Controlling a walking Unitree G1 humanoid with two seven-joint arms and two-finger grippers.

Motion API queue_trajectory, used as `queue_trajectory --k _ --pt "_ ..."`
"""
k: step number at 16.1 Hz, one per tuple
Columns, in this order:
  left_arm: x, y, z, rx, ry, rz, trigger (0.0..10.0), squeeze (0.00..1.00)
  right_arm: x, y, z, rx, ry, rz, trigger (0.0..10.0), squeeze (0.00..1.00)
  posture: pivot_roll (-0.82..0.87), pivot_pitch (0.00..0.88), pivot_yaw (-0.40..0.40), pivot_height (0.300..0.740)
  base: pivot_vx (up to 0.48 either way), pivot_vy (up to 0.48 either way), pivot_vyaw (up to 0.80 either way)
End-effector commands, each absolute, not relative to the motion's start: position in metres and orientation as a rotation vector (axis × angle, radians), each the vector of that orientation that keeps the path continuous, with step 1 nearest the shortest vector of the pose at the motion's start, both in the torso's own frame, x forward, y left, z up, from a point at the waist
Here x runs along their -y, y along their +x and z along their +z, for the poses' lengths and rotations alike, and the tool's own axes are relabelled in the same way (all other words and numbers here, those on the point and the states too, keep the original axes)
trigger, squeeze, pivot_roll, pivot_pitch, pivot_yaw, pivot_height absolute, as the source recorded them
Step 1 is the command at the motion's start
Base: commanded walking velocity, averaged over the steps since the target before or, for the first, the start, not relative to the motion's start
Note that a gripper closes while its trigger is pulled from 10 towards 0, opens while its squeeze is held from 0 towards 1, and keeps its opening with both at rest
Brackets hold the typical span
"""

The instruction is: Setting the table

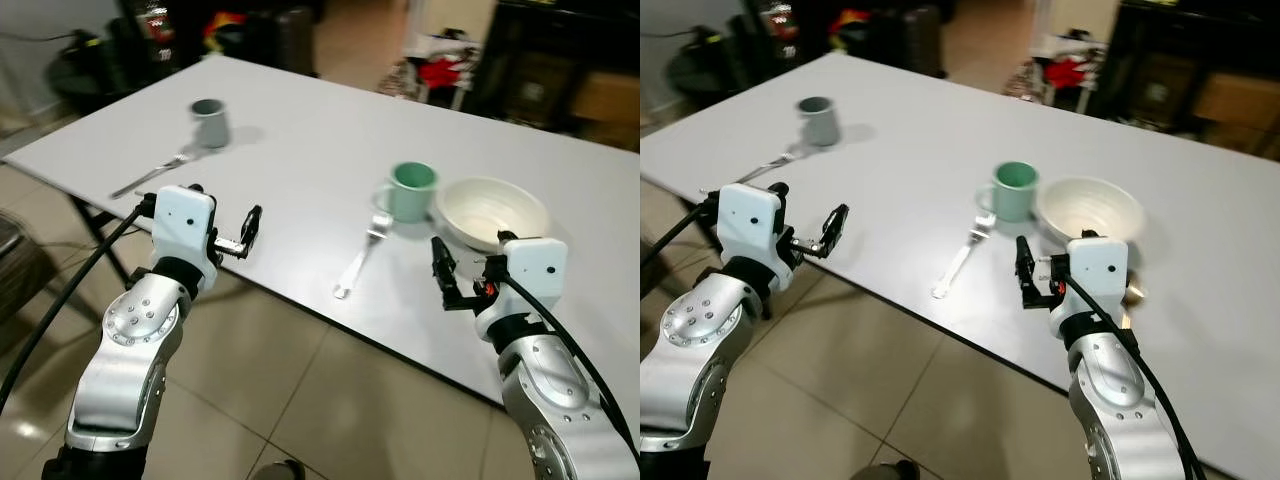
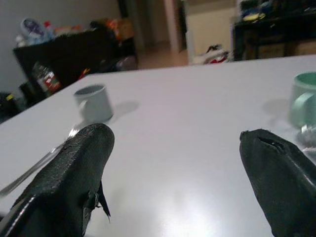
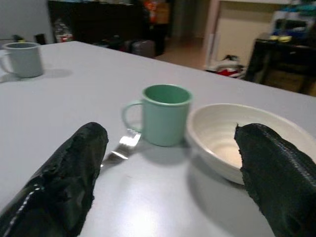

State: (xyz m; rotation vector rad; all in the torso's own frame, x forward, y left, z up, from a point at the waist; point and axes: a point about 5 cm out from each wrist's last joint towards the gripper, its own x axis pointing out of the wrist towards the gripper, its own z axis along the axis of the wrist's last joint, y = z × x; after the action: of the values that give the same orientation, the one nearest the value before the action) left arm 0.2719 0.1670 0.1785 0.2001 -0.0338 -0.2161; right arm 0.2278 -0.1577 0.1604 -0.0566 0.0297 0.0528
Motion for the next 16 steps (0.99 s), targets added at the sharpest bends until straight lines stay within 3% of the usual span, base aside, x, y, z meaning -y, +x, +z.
queue_trajectory --k 1,6,16 --pt "-0.166 0.271 0.171 -0.008 0.196 -0.229 10.0 0.00 0.158 0.228 0.152 -0.065 -0.013 0.075 10.0 1.00 -0.04 0.000 0.023 0.740 0.000 0.000 0.80" --pt "-0.163 0.271 0.168 -0.032 0.184 -0.227 10.0 0.00 0.153 0.230 0.148 -0.075 0.036 0.117 10.0 1.00 -0.03 0.000 0.018 0.740 0.000 0.000 0.80" --pt "-0.165 0.273 0.170 -0.048 0.191 -0.237 10.0 0.00 0.157 0.233 0.140 -0.091 0.083 0.089 10.0 1.00 -0.01 0.000 0.016 0.740 0.000 0.313 0.80"
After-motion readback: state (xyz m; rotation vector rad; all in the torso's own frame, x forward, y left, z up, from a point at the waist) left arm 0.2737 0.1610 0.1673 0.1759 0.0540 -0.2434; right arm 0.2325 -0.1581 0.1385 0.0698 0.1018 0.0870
